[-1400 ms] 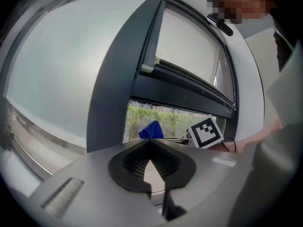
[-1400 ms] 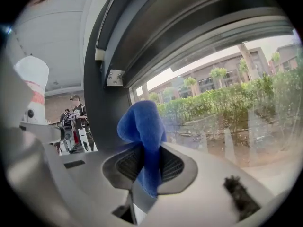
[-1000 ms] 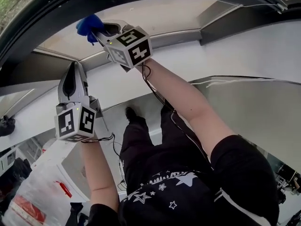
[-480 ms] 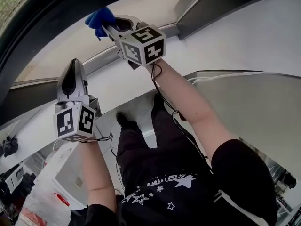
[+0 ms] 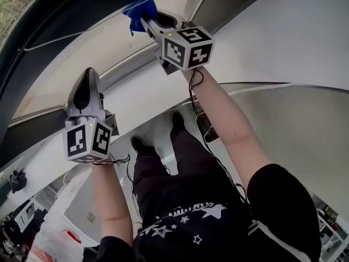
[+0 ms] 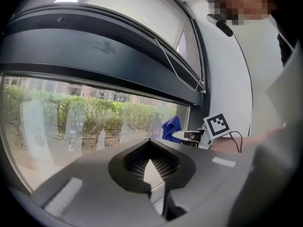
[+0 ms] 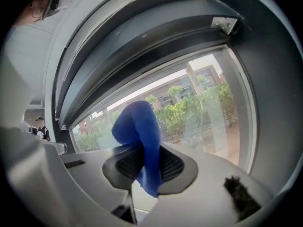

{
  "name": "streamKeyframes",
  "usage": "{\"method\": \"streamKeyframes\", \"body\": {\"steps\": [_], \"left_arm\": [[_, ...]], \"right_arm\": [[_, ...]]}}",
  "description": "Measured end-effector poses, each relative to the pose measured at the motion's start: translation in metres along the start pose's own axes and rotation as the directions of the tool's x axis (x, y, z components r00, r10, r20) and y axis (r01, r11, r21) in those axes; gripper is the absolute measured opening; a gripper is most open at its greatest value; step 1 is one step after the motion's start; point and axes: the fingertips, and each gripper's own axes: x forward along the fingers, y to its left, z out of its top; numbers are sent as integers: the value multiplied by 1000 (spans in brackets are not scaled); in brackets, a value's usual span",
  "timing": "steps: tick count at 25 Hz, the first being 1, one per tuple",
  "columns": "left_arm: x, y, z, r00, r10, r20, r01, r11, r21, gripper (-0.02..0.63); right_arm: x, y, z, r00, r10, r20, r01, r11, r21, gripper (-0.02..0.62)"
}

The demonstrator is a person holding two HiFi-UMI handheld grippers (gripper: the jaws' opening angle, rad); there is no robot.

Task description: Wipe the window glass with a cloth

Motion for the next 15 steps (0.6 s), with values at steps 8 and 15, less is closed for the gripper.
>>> {"method": "streamKeyframes", "body": {"steps": [8, 15], "left_arm": [[38, -50, 4, 997, -70, -8, 70, 997, 16, 8], [63, -76, -3, 991, -129, -26, 130, 991, 37, 8]], "right_arm": [[-45, -85, 32, 982, -168, 92, 162, 985, 64, 73], [-69, -131, 46, 943, -305, 131, 286, 947, 145, 72]]}}
